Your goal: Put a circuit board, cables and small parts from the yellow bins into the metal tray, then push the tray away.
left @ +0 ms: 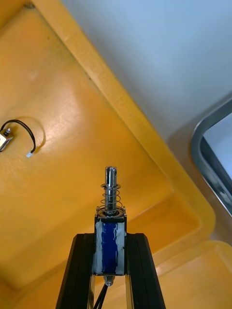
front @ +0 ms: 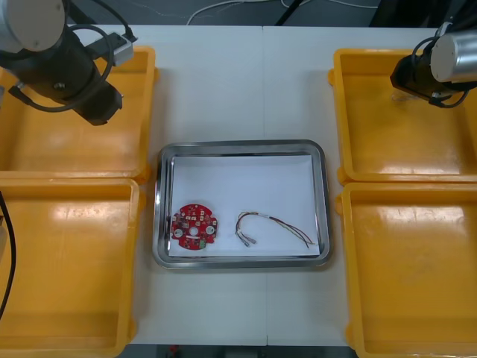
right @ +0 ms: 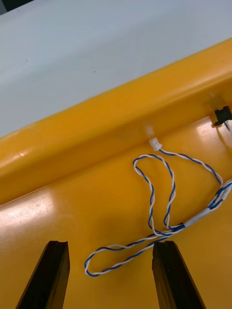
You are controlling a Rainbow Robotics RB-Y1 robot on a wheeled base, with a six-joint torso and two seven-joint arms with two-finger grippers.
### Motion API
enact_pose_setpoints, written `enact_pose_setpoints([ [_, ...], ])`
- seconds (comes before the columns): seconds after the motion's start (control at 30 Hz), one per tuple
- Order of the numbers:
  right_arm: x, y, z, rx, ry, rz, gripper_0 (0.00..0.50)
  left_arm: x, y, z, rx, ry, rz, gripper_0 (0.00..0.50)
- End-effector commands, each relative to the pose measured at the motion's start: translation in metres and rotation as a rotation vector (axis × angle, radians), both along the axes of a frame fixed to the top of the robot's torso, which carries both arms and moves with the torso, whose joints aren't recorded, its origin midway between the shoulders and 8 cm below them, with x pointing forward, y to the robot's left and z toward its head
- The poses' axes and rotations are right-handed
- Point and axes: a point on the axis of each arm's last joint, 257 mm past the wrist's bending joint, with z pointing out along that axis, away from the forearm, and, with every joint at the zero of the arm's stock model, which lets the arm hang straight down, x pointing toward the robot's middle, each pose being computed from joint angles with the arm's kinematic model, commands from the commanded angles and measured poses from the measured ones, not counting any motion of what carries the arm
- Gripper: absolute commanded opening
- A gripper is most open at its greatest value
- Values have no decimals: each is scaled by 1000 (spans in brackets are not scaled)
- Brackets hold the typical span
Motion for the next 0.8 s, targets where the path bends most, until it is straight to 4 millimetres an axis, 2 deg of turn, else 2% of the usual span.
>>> enact_pose_setpoints([
  [0.03, 17, 24, 21, -36, -49, 52, 500, -16, 12, 20, -88, -67, 137, 0],
  [0.23, 16, 28, 11, -45, -31, 59, 500, -31, -6, 17, -174, -77, 185, 0],
  [0.5, 12, 28, -3, -71, -8, 71, 500, -46, -30, 2, -244, -64, 267, 0],
  [0.8, 11, 26, -15, -90, -11, 84, 500, -44, -65, -13, -301, -80, 360, 0],
])
